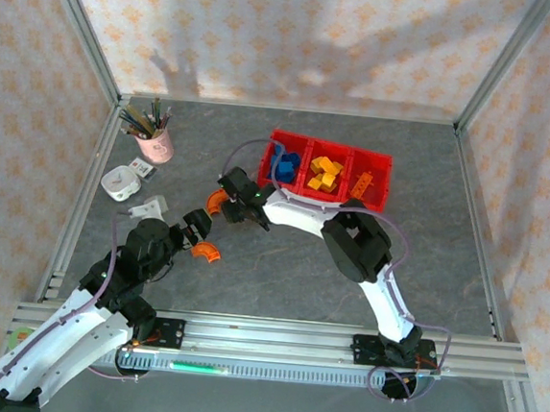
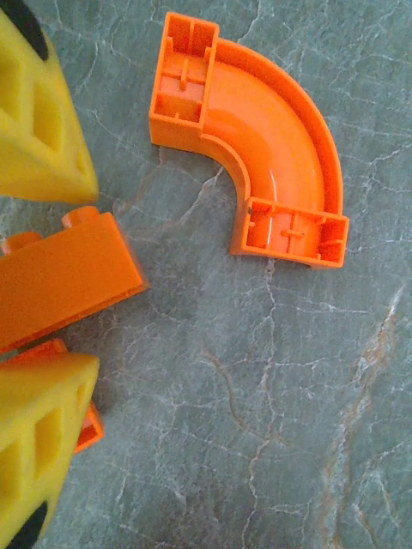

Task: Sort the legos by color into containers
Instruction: Pick up the lego from the center of the table, then place the lego in the container.

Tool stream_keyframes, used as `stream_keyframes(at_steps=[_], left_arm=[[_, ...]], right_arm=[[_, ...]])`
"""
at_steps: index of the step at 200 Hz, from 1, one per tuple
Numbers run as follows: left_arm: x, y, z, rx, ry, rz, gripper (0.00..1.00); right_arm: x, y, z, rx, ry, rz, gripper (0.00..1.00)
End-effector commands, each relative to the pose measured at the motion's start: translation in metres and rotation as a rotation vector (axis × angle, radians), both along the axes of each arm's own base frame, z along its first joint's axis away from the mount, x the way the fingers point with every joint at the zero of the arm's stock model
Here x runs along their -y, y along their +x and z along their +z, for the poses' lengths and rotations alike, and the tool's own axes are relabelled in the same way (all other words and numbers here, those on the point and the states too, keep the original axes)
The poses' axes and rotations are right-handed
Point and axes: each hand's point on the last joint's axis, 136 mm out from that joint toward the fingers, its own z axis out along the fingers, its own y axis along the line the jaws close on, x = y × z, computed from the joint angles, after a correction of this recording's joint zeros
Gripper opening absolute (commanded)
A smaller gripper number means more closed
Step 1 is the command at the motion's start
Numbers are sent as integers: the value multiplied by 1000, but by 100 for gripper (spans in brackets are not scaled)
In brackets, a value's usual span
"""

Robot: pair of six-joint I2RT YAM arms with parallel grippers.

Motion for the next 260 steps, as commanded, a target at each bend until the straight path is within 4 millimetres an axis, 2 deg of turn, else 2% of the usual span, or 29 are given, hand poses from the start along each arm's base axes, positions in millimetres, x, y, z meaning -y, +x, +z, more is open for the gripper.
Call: stream_keyframes(at_steps=[1,79,101,123,151,173,200,231,260], left_arm=[[-8,-1,-6,-6,21,34,99],[-7,-1,-4,-4,16,27,99],[-7,-1,-1,2,10,28,99],[-4,1,4,7,5,20,99],[1,3,13,12,5,-3,99],[9,7,20,27,-6,-36,99],[21,15,29,55,-22,-82,99],[42,27,38,75,-39,-158,99],[61,39,44,101,-60,-211,99]], right_arm=[[-1,3,-2,23,-48,8,44],[-2,3,0,21,-52,0,21],[-3,-1,13,13,-7,-5,16],[-4,-8,35,9,59,-12,14],[9,-11,62,10,130,-64,14],[30,-10,81,-14,194,-129,14],[72,-3,101,-20,259,-237,14],[135,14,121,21,295,-395,14],[205,35,128,50,314,-577,14]])
